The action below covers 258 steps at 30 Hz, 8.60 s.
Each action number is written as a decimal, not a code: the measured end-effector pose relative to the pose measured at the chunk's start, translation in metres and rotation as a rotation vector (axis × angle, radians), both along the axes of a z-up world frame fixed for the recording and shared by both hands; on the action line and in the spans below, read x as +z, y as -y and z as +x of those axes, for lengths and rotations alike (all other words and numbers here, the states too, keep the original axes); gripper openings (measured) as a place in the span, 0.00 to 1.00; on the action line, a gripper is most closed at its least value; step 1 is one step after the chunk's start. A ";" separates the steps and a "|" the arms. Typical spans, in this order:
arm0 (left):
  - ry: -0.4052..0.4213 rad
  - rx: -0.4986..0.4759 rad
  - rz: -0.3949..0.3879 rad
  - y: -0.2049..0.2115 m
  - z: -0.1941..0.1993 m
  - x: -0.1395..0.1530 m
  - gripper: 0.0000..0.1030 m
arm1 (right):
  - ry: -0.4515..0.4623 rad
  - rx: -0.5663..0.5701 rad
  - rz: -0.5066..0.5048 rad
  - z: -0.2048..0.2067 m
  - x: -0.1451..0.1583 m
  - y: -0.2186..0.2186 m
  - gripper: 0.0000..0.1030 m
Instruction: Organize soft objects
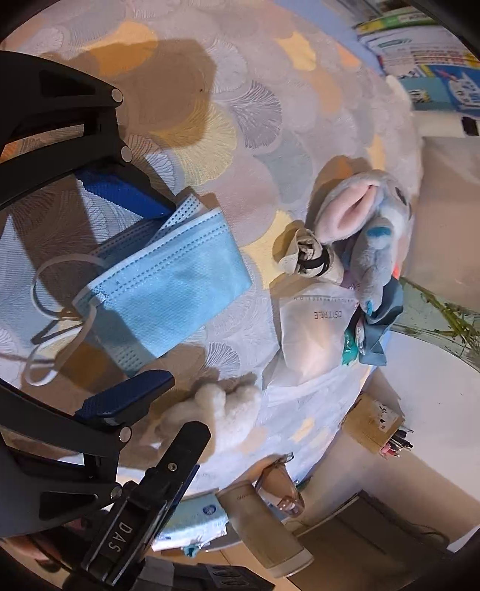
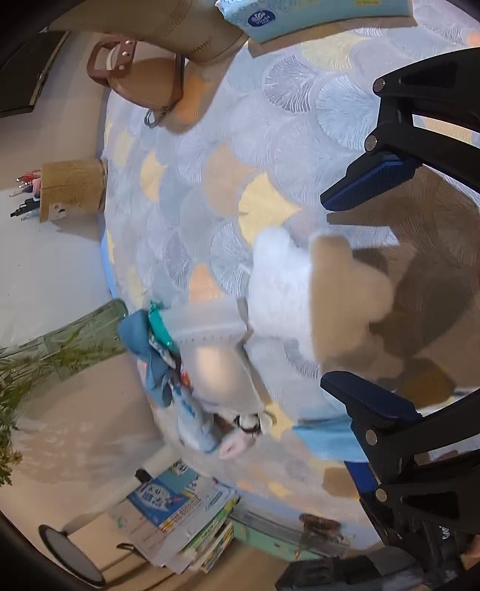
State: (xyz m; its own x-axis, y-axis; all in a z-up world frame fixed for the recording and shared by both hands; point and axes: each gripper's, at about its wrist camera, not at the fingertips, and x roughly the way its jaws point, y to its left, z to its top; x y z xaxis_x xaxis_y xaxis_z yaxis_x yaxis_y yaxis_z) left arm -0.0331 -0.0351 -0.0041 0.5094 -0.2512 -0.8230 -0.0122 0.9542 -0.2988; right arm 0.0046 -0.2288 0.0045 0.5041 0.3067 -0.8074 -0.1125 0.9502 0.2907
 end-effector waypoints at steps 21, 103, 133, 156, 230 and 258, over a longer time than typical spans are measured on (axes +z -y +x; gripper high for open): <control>0.145 -0.054 0.192 0.007 -0.008 0.014 0.13 | 0.064 0.049 -0.136 0.006 0.007 -0.026 0.53; 0.478 -0.466 0.189 0.135 -0.030 0.154 0.64 | 0.369 -0.293 -0.036 -0.091 0.165 0.184 0.89; 0.156 0.026 -0.026 -0.082 0.079 0.033 0.64 | 0.134 0.383 -0.274 0.053 0.040 -0.076 0.89; 0.136 -0.196 0.032 -0.040 0.064 0.026 0.57 | 0.222 0.722 -0.398 0.096 -0.006 -0.115 0.52; 0.257 -0.276 0.027 0.013 0.028 0.008 0.23 | 0.066 0.311 -0.212 0.037 0.000 -0.033 0.78; 0.440 -0.565 0.020 0.137 -0.008 0.105 0.23 | 0.245 0.008 -0.097 -0.039 0.095 0.091 0.36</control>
State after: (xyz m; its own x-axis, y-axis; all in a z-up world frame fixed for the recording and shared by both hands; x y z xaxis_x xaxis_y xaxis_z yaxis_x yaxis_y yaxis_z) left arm -0.0407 -0.1717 0.1008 0.5918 -0.5615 -0.5784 0.6028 0.7846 -0.1449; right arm -0.0346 -0.3193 0.0999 0.6861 0.2387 -0.6872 -0.1764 0.9710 0.1612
